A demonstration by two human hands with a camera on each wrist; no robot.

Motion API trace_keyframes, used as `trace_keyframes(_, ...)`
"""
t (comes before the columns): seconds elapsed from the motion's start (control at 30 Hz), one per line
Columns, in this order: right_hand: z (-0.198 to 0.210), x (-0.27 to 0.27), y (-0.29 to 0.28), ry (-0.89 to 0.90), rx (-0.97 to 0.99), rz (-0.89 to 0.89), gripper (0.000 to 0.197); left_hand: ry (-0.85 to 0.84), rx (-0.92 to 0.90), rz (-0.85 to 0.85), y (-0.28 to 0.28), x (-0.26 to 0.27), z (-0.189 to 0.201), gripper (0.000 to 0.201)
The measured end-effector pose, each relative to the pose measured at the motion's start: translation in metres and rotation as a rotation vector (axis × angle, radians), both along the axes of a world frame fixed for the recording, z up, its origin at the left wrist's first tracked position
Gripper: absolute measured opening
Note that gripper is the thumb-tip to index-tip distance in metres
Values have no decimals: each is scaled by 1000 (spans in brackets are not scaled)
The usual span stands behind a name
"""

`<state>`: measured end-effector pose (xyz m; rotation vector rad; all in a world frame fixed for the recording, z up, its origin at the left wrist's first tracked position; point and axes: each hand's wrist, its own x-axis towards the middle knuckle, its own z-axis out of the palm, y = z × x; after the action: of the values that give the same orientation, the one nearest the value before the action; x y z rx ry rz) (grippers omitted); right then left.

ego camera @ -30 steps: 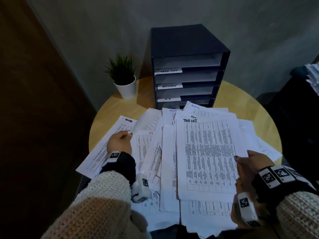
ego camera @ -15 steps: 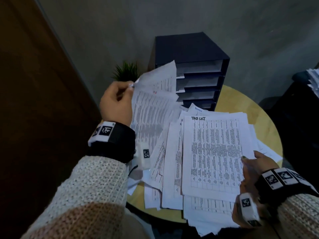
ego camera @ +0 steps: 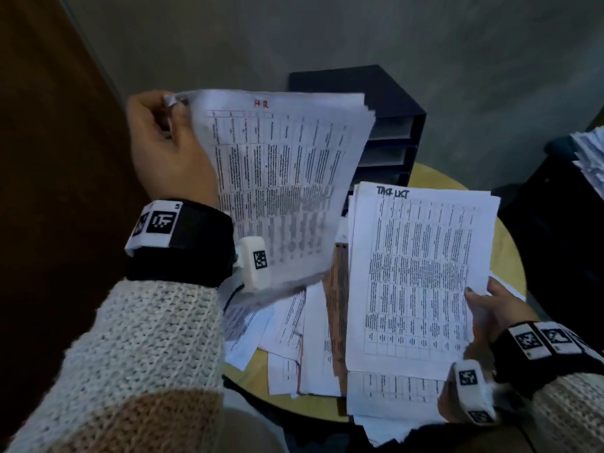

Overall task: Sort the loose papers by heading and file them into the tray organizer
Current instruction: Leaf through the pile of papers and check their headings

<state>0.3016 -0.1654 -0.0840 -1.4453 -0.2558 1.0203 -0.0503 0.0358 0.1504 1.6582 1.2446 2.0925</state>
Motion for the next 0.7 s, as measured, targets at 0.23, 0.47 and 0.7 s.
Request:
trace_keyframes(0.23,-8,13,-4,119,149,-45,41,69,-570,111,24,-4,-66,27)
trace_keyframes(0.47,-16,5,3,85,79,-60,28,392,-1302,-132,3,2,-176,50)
trace_keyframes(0.7,-31,11,9,19,-87,-20,40,874,-1479,-250,-17,-4,-201,25)
